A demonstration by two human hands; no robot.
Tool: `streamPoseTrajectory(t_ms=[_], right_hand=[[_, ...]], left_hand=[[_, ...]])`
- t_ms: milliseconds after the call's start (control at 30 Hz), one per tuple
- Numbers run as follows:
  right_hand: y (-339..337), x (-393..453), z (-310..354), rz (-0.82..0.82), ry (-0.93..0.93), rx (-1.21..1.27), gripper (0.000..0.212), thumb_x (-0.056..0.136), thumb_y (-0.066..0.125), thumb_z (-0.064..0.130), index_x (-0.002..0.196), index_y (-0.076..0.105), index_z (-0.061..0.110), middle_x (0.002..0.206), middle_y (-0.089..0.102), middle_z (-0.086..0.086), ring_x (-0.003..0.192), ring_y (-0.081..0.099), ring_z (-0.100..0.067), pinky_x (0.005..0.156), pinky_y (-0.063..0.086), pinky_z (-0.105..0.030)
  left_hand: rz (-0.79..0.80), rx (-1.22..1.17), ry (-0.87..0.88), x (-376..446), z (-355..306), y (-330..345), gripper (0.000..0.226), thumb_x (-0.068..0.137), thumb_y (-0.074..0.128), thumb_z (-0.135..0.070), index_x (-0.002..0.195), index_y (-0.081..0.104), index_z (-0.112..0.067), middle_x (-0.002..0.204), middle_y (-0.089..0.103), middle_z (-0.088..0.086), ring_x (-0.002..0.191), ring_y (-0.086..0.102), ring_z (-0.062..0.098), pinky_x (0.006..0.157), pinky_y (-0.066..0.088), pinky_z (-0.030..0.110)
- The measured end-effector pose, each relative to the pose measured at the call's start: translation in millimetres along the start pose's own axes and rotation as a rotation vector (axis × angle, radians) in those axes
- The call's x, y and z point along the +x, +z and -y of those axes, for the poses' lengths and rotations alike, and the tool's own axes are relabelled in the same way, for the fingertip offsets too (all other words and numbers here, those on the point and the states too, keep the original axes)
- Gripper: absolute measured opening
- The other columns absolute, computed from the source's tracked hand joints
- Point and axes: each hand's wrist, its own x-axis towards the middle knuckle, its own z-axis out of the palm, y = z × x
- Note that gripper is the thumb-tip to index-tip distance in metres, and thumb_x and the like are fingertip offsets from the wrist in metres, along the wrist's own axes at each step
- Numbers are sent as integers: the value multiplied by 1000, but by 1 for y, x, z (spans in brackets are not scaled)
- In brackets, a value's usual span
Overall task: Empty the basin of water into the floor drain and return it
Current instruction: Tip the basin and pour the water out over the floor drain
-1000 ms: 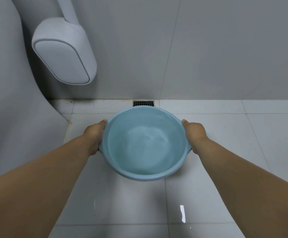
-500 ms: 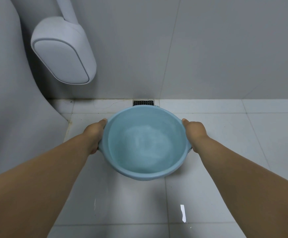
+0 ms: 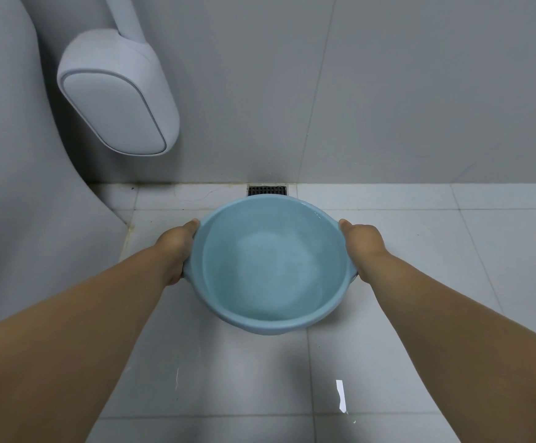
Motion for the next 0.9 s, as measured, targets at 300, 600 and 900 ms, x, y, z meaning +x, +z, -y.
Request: streamPoseTrajectory(t_ms=[300, 600, 900], right_hand=[[-2, 4, 0, 6, 52, 32, 39, 99, 41, 29, 65, 38, 10, 63, 38, -5, 58, 36, -24, 54, 30, -28], [-3, 3, 2, 35, 50, -14, 34, 100, 38, 23, 69, 39, 9, 64, 38, -6, 55, 33, -23, 50, 26, -27], [-1, 1, 1, -4, 26, 96, 41, 99, 44, 36, 64, 40, 16, 66, 41, -2, 74, 46, -26, 70, 46, -36]], left_hand=[[-7, 4, -2, -3, -2, 1, 44, 104, 40, -45, 110, 68, -12, 90, 73, 6, 72, 69, 25, 55, 49, 31], [-4, 6, -3, -6, -3, 2, 43, 104, 40, -45, 108, 67, -13, 90, 73, 6, 73, 68, 26, 56, 49, 32], [-2, 9, -8, -5, -3, 1, 44, 104, 39, -46, 107, 68, -12, 89, 73, 6, 71, 69, 26, 56, 50, 32]])
